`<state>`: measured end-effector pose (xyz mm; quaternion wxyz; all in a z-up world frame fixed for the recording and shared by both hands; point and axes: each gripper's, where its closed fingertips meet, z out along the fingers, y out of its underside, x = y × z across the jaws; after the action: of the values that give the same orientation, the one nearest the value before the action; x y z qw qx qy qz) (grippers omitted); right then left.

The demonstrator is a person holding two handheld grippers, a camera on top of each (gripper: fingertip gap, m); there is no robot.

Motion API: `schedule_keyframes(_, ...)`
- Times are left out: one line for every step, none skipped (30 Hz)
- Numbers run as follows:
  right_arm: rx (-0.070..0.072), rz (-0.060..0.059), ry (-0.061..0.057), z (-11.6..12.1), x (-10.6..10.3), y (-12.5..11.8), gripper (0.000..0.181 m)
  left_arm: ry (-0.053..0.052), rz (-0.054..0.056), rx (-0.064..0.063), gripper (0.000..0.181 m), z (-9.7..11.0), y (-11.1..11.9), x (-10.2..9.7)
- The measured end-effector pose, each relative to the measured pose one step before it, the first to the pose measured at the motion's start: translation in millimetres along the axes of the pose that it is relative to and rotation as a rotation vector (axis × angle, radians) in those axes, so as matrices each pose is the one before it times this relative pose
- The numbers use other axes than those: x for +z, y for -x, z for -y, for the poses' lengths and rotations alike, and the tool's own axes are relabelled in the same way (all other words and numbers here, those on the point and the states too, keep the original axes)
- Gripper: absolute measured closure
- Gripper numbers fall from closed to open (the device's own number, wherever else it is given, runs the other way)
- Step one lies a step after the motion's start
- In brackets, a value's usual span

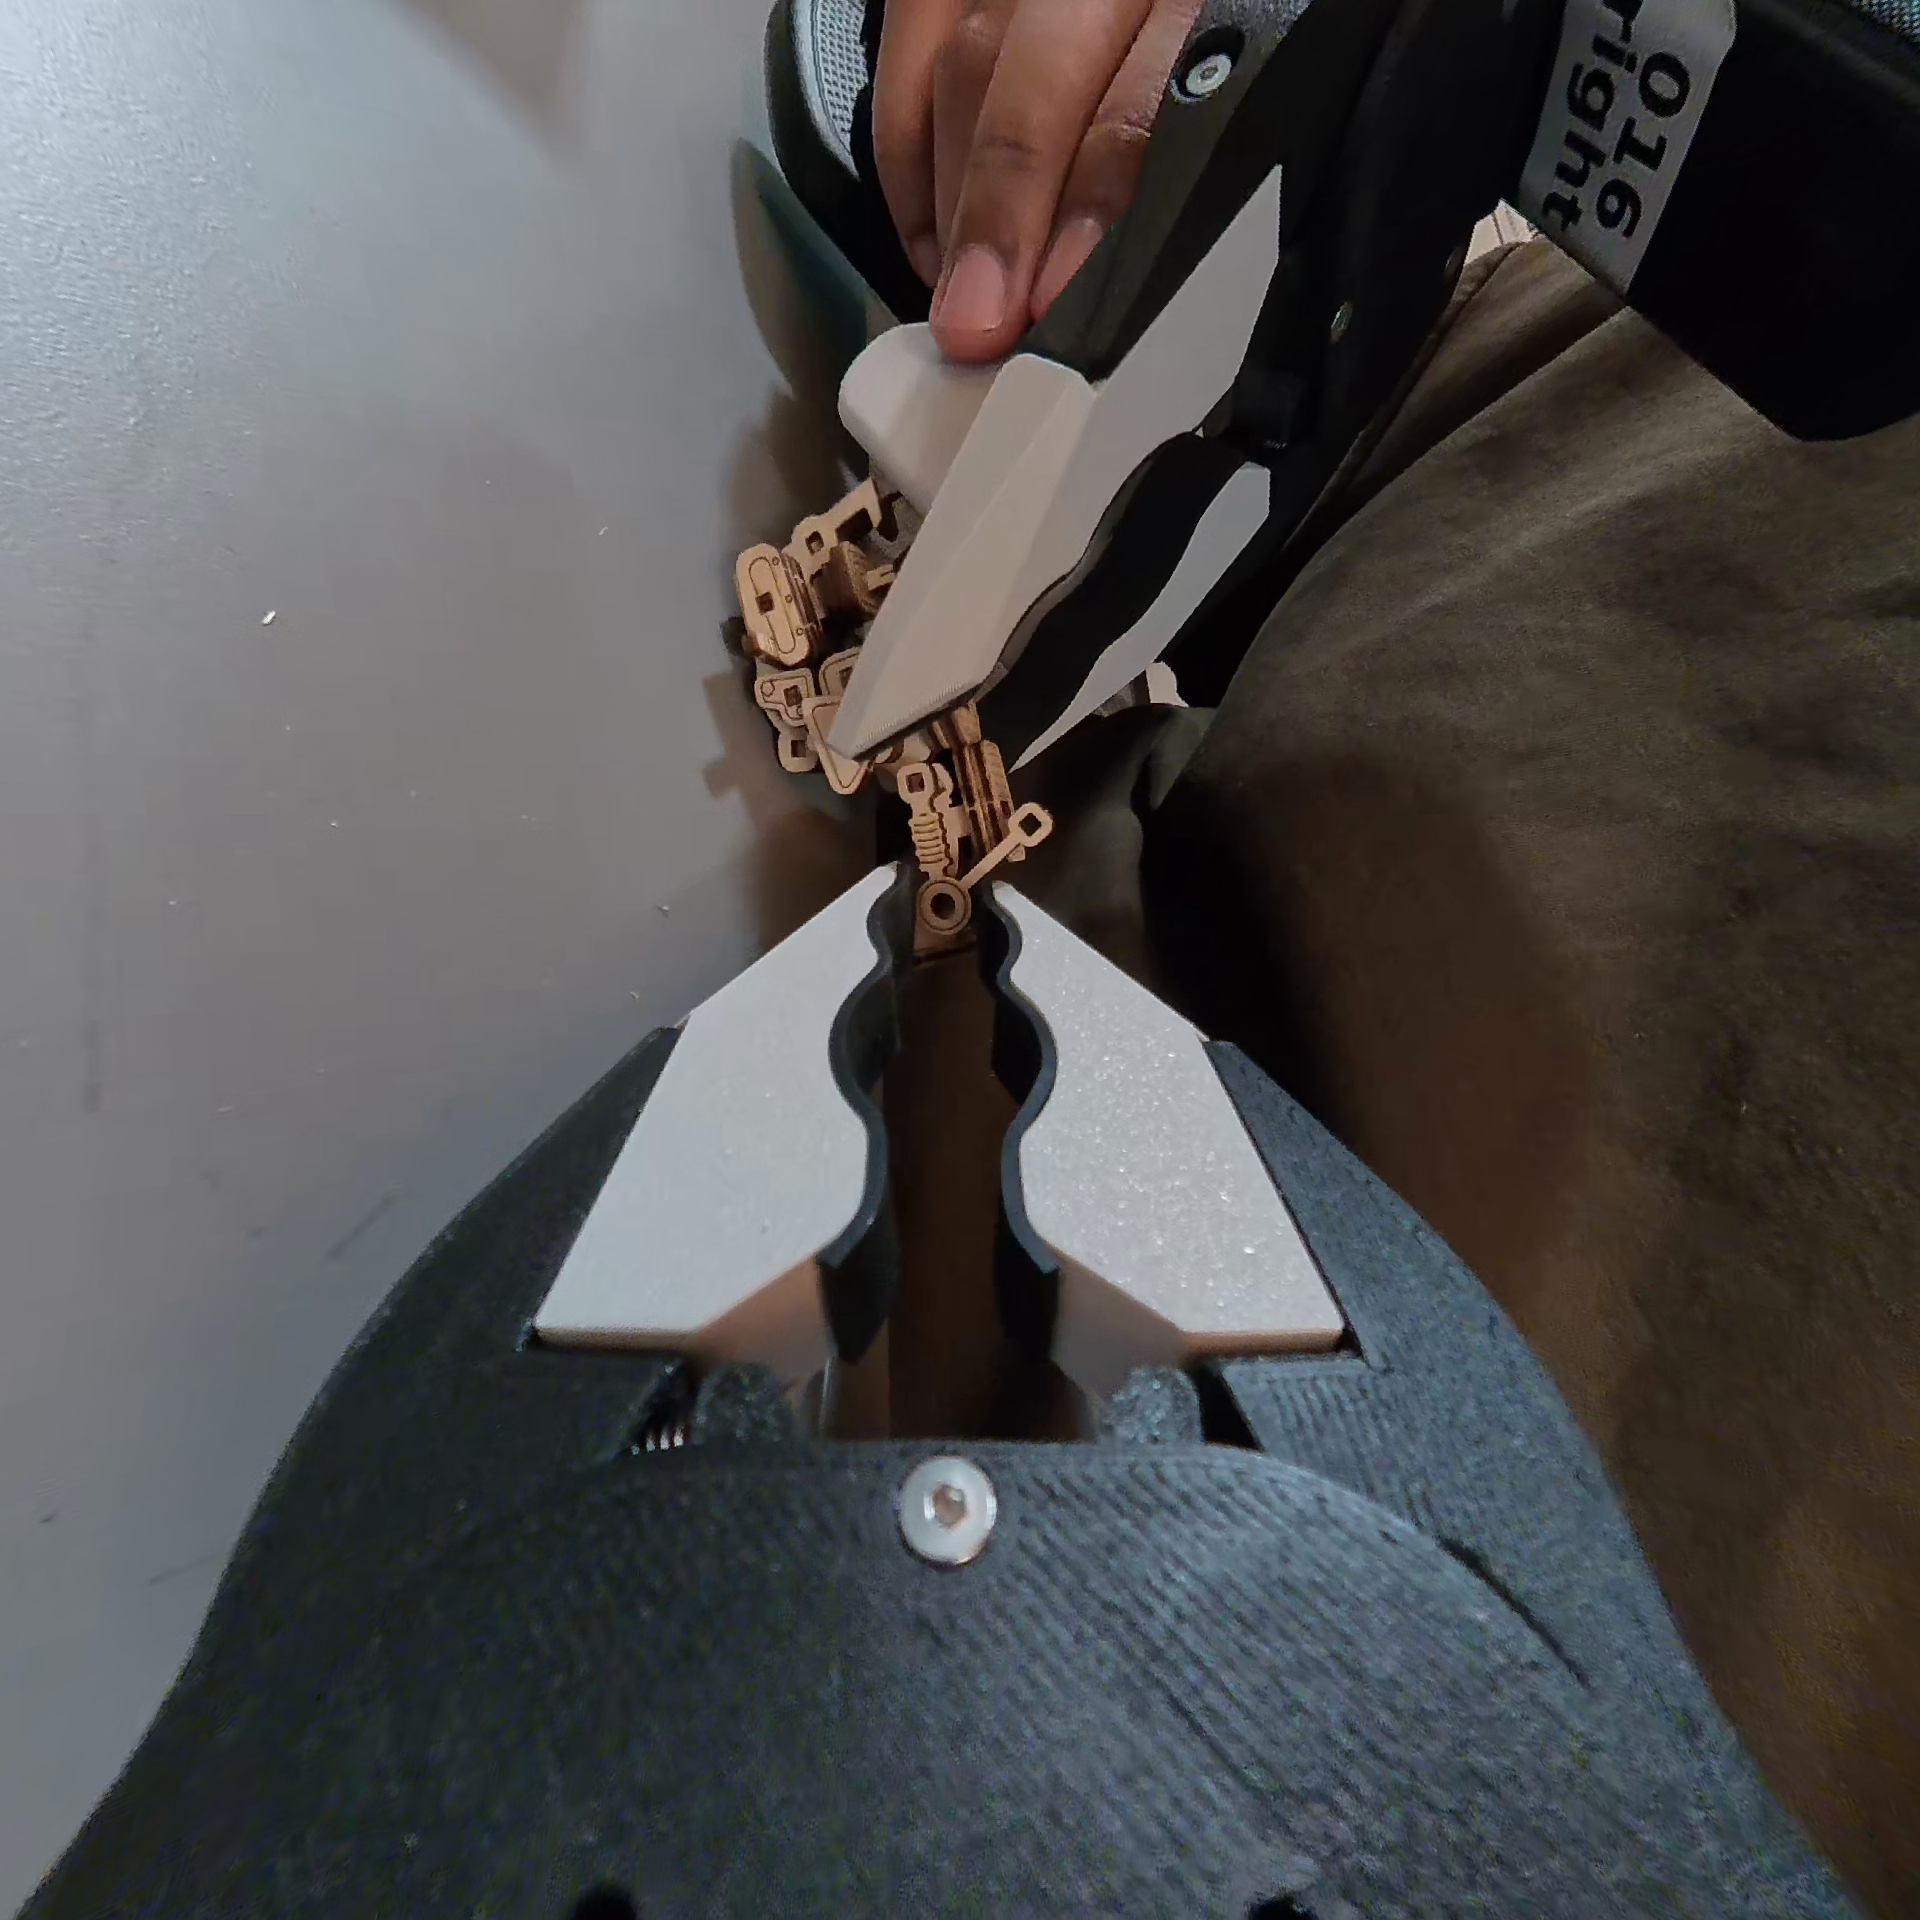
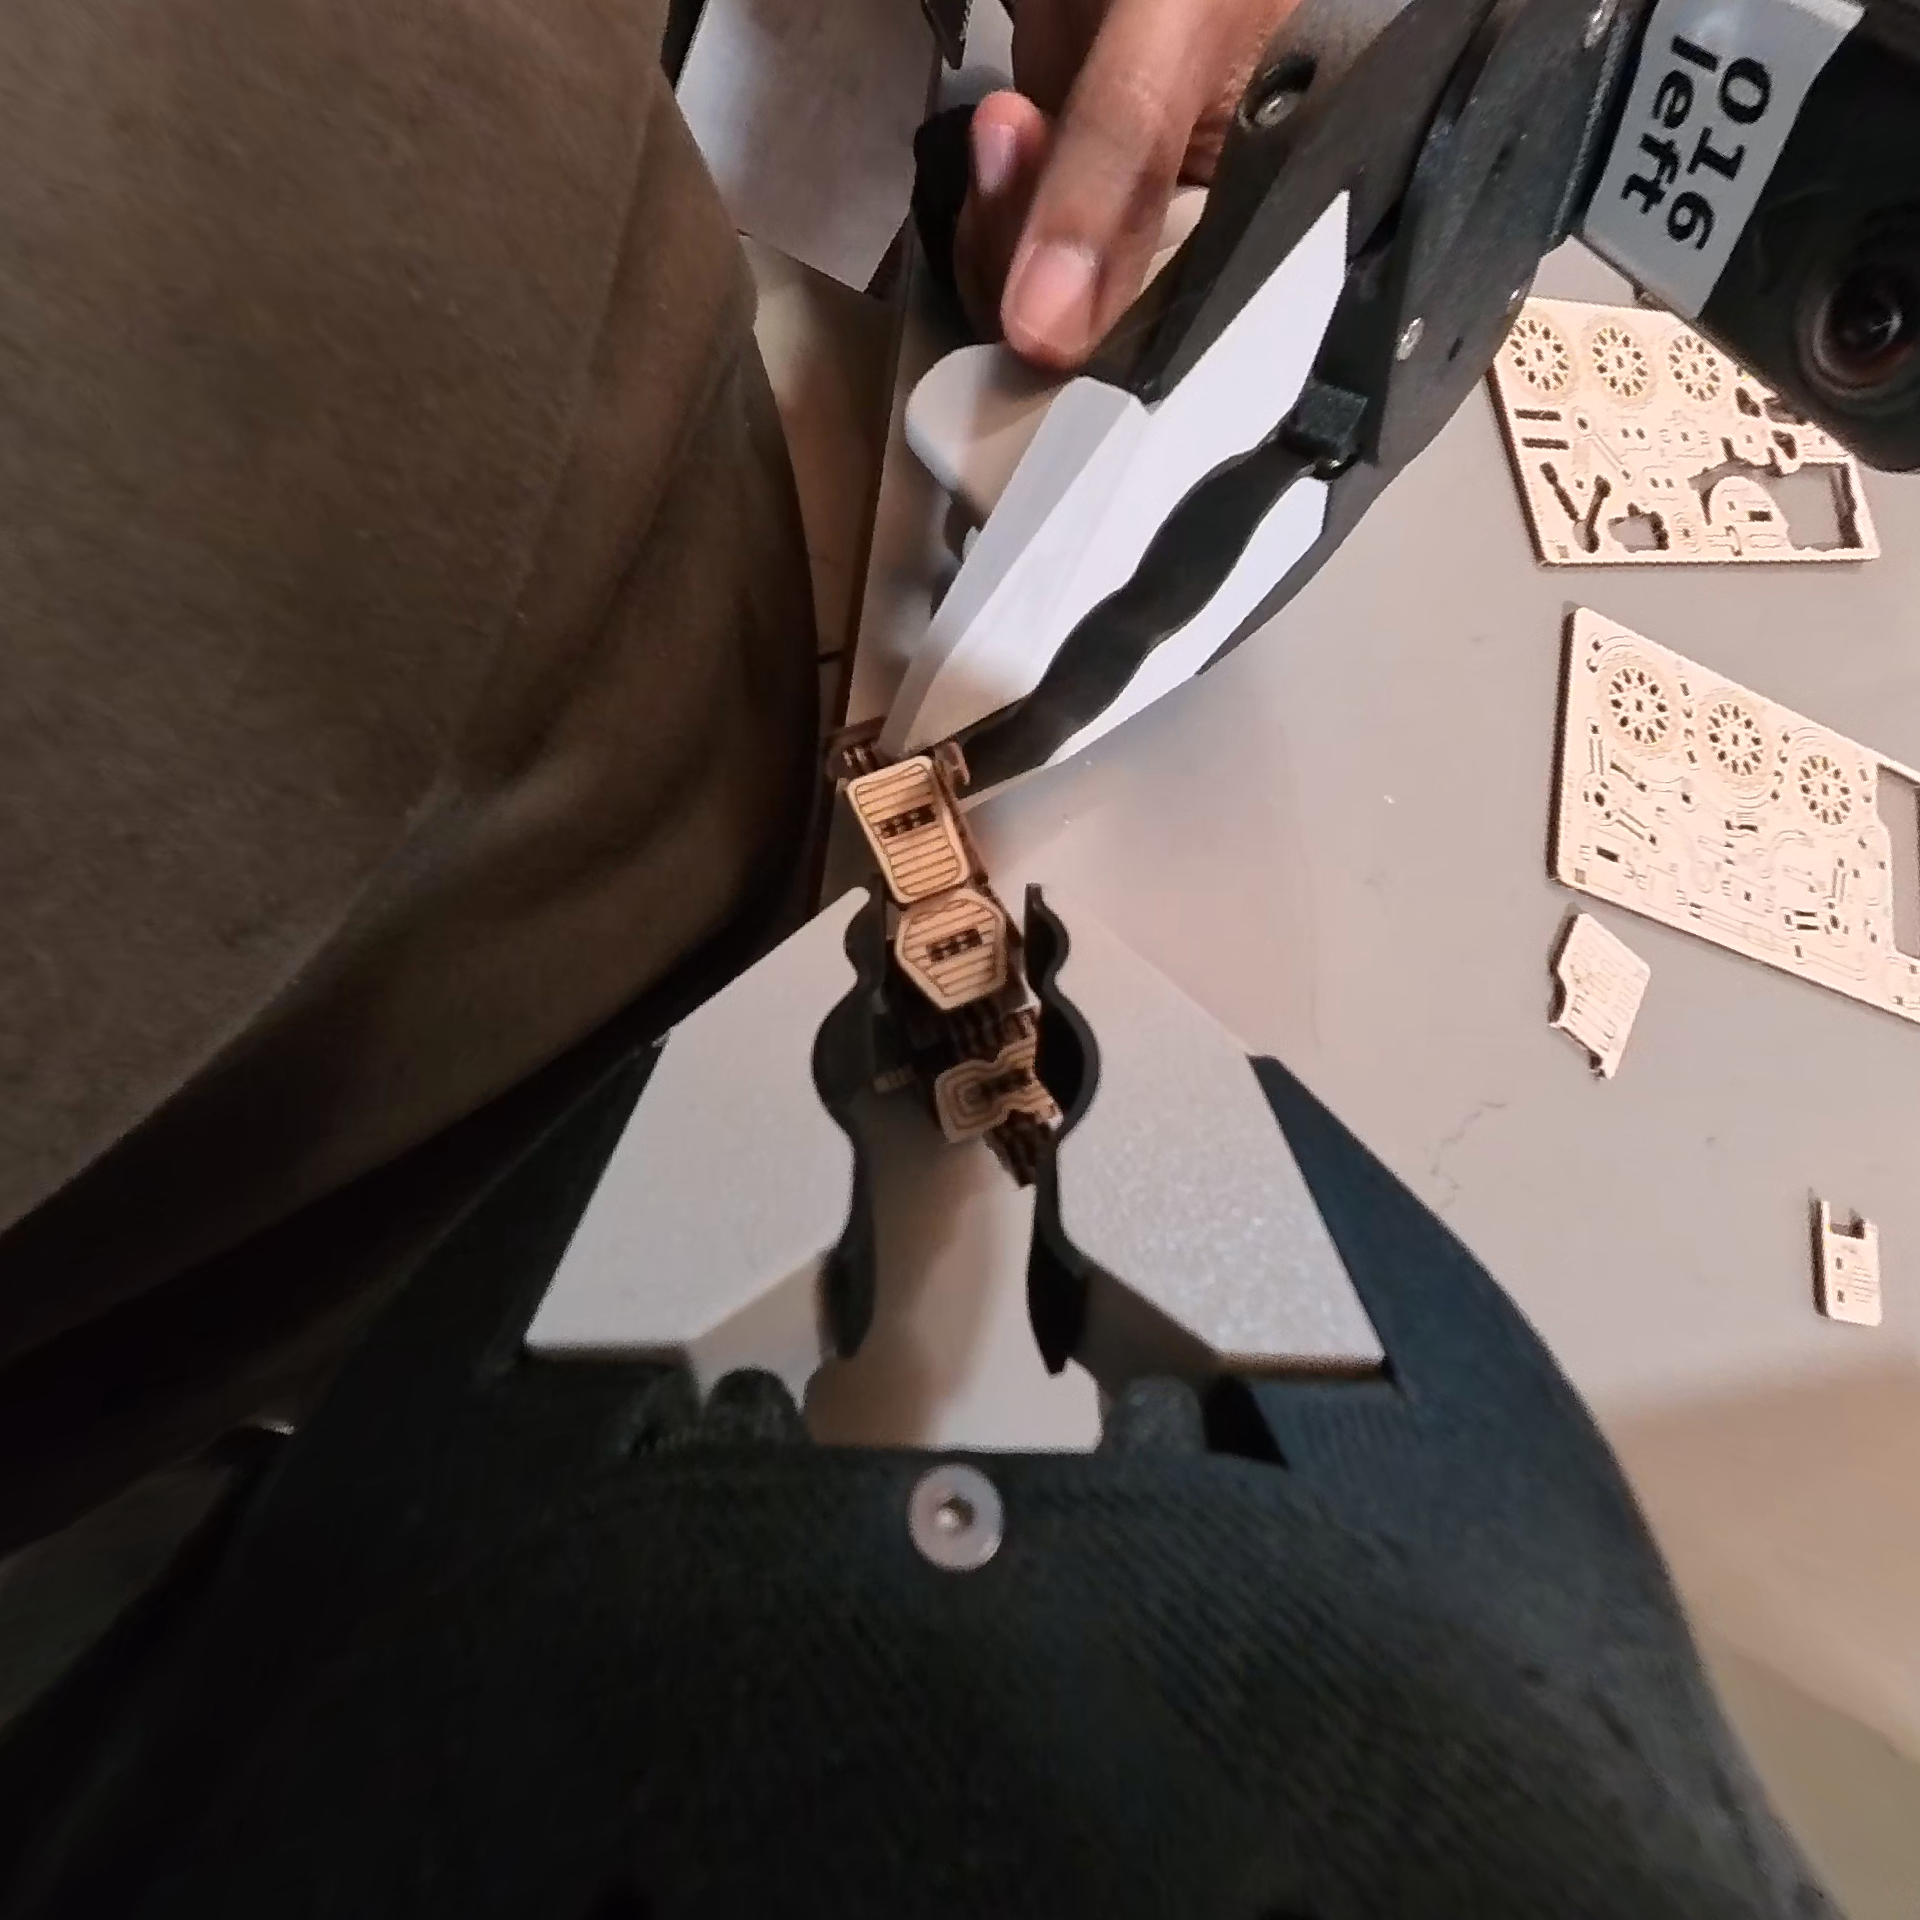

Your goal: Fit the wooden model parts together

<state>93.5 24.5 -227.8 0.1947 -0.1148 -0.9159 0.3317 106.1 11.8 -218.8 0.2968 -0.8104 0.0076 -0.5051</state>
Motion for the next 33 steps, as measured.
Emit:
schedule_keyframes(-0.0041,-0.0002,-0.0004,0.11,0.04,0.15,0.157,-0.0005,0.0000,0.0002,0.172,0.06,-0.05,-0.13)
schedule_keyframes(-0.0068,-0.0002,-0.0016,0.24,-0.05,0.31,0.158,0.0000,-0.0004,0.0000,0.172,0.00,-0.06,0.00)
schedule_keyframes(-0.0072,0.0011,-0.0024,0.36,-0.04,0.56,0.159,0.0000,-0.0006,0.0003,0.172,0.00,-0.07,0.00)
schedule_keyframes(-0.0062,0.0033,-0.0028,0.55,-0.15,0.87,0.161,-0.0017,-0.0003,-0.0005,0.172,0.29,-0.04,-0.21)
schedule_keyframes(-0.0030,0.0015,-0.0014,0.18,0.01,0.52,0.162,-0.0004,-0.0015,-0.0008,0.172,0.07,-0.09,-0.10)
schedule_keyframes(0.0006,0.0005,-0.0007,0.03,0.04,-0.02,0.162,-0.0002,0.0000,0.0002,0.172,0.03,0.01,0.01)
schedule_keyframes(0.0026,0.0004,-0.0012,-0.05,-0.08,-0.19,0.162,-0.0003,0.0000,0.0010,0.172,0.03,-0.18,0.00)
schedule_keyframes(0.0048,0.0000,-0.0014,0.00,0.06,-0.37,0.161,-0.0013,-0.0015,0.0011,0.172,0.22,-0.28,-0.10)
schedule_keyframes(0.0067,0.0004,-0.0018,-0.03,-0.06,-0.36,0.161,-0.0018,-0.0027,0.0002,0.172,0.26,-0.31,-0.33)
schedule_keyframes(0.0060,0.0003,-0.0007,-0.10,-0.04,-0.48,0.161,-0.0013,-0.0043,-0.0009,0.172,0.19,-0.55,-0.20)
schedule_keyframes(0.0071,-0.0018,0.0014,-0.38,-0.23,-0.93,0.159,-0.0003,-0.0041,-0.0011,0.172,0.08,-0.43,-0.20)
schedule_keyframes(0.0085,-0.0020,0.0024,-0.70,-0.13,-1.03,0.158,0.0007,0.0001,-0.0009,0.172,-0.04,0.18,0.10)
schedule_keyframes(0.0093,-0.0020,0.0010,-0.59,-0.38,-1.04,0.157,0.0010,0.0024,-0.0004,0.172,-0.04,0.27,0.19)
schedule_keyframes(0.0101,-0.0014,0.0008,-0.34,-0.40,-1.01,0.156,0.0010,0.0028,-0.0001,0.172,-0.11,0.39,0.30)
schedule_keyframes(0.0077,-0.0015,0.0000,-0.29,-0.32,-1.08,0.155,-0.0011,0.0034,-0.0010,0.172,0.40,0.50,0.22)
schedule_keyframes(0.0043,-0.0043,-0.0008,-0.26,-0.19,-1.36,0.154,-0.0037,0.0031,-0.0018,0.172,0.83,0.61,-0.06)
schedule_keyframes(0.0026,-0.0059,0.0022,-0.55,0.13,-1.66,0.154,-0.0039,0.0017,-0.0022,0.172,0.80,0.47,-0.02)
schedule_keyframes(0.0009,-0.0052,0.0030,-0.60,0.17,-1.40,0.153,-0.0024,0.0023,-0.0033,0.172,0.63,0.58,-0.04)
schedule_keyframes(-0.0005,-0.0056,0.0023,-0.44,0.24,-1.42,0.153,-0.0026,0.0021,-0.0024,0.172,0.52,0.43,-0.06)
schedule_keyframes(-0.0009,-0.0048,0.0024,-0.26,0.18,-1.12,0.153,-0.0042,0.0029,-0.0014,0.172,0.74,0.55,-0.12)
schedule_keyframes(-0.0015,-0.0029,0.0022,-0.26,0.15,-0.79,0.152,-0.0039,0.0024,-0.0017,0.172,0.57,0.52,-0.15)
schedule_keyframes(-0.0001,-0.0040,0.0021,-0.24,0.16,-0.85,0.152,-0.0033,0.0020,-0.0018,0.172,0.54,0.36,-0.22)
schedule_keyframes(0.0020,-0.0054,0.0027,-0.30,0.09,-1.15,0.151,-0.0042,0.0017,-0.0028,0.172,0.55,0.49,-0.31)
schedule_keyframes(0.0025,-0.0049,0.0037,-0.52,-0.04,-1.07,0.150,-0.0051,0.0005,-0.0038,0.172,0.74,0.36,-0.41)
schedule_keyframes(-0.0009,-0.0054,0.0059,-0.93,-0.38,-1.16,0.148,-0.0051,-0.0017,-0.0042,0.172,0.79,0.06,-0.49)
schedule_keyframes(-0.0040,-0.0075,0.0092,-1.78,-0.78,-1.48,0.146,-0.0046,-0.0022,-0.0047,0.172,0.72,0.15,-0.41)
schedule_keyframes(-0.0050,-0.0070,0.0107,-2.59,-1.64,-1.63,0.142,-0.0046,-0.0018,-0.0047,0.172,0.80,0.18,-0.53)
schedule_keyframes(-0.0027,-0.0098,0.0129,-3.88,-2.94,-2.53,0.135,-0.0042,-0.0007,-0.0034,0.172,0.64,0.28,-0.31)
schedule_keyframes(0.0074,-0.0138,0.0067,-3.81,-4.28,-3.90,0.129,-0.0027,0.0014,-0.0012,0.172,0.51,0.37,-0.34)
schedule_keyframes(0.0200,-0.0096,-0.0052,-2.44,-5.03,-4.13,0.125,-0.0025,0.0029,0.0000,0.172,0.31,0.36,-0.12)
schedule_keyframes(0.0319,-0.0113,-0.0178,-0.36,-5.00,-4.88,0.117,0.0000,0.0019,0.0012,0.172,-0.10,0.14,0.08)
schedule_keyframes(0.0333,-0.0125,-0.0191,0.32,-4.94,-5.21,0.108,0.0016,0.0030,0.0023,0.172,-0.32,0.30,0.18)
schedule_keyframes(0.0277,-0.0161,-0.0208,0.42,-4.54,-5.46,0.106,0.0009,0.0051,0.0039,0.172,-0.23,0.34,0.24)
